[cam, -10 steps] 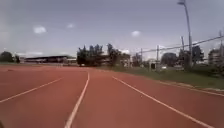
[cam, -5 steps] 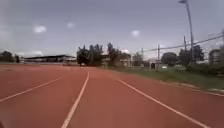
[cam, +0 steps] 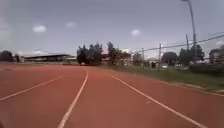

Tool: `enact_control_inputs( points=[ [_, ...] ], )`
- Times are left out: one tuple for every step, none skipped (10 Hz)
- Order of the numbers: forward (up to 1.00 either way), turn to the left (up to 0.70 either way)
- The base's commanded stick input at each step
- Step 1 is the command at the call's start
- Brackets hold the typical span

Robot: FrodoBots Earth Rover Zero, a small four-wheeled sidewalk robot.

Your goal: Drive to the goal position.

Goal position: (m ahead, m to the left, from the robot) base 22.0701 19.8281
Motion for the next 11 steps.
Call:
enact_control_inputs(
  points=[
    [0.45,0.0],
    [0.45,0.0],
    [0.45,0.0],
    [0.45,0.0],
    [0.45,0.0],
    [0.45,0.0],
    [0.45,0.0],
    [0.45,0.0],
    [0.45,0.0],
    [0.45,0.0],
    [0.45,0.0]
  ],
)
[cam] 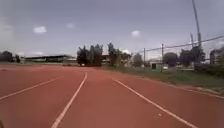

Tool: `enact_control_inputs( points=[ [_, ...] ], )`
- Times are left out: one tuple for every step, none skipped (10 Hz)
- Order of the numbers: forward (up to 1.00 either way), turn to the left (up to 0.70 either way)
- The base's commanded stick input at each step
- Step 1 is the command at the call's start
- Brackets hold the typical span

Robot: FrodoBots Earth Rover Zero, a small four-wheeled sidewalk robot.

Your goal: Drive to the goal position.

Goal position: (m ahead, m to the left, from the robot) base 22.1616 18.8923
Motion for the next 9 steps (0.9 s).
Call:
enact_control_inputs(
  points=[
    [0.45,0.0],
    [0.45,0.0],
    [0.45,0.0],
    [0.45,0.0],
    [0.45,0.0],
    [0.45,0.0],
    [0.45,0.0],
    [0.45,0.0],
    [0.45,0.0]
  ],
)
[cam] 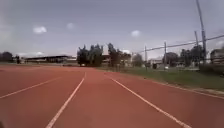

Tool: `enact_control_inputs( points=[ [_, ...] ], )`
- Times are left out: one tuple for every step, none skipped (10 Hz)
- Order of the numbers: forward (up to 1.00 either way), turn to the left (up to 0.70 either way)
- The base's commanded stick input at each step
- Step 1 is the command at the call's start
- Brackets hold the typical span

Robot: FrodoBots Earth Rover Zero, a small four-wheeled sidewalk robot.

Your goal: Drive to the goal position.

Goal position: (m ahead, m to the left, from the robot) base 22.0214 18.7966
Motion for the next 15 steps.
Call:
enact_control_inputs(
  points=[
    [0.45,0.0],
    [0.45,0.0],
    [0.45,0.0],
    [0.45,0.0],
    [0.45,0.0],
    [0.45,0.0],
    [0.45,0.0],
    [0.45,0.0],
    [0.45,0.03],
    [0.45,0.21],
    [0.45,0.27],
    [0.45,0.27],
    [0.45,0.27],
    [0.45,0.27],
    [0.45,0.27]
  ],
)
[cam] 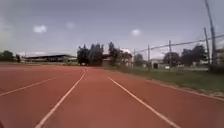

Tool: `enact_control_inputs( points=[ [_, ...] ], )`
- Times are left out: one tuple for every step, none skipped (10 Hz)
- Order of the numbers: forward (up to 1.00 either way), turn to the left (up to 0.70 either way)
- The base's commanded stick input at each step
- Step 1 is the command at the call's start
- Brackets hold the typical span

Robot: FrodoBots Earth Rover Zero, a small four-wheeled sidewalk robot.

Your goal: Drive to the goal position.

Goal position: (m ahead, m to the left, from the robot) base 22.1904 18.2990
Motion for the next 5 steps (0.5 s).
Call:
enact_control_inputs(
  points=[
    [0.45,0.27],
    [0.45,0.27],
    [0.45,0.27],
    [0.45,0.27],
    [0.45,0.27]
  ],
)
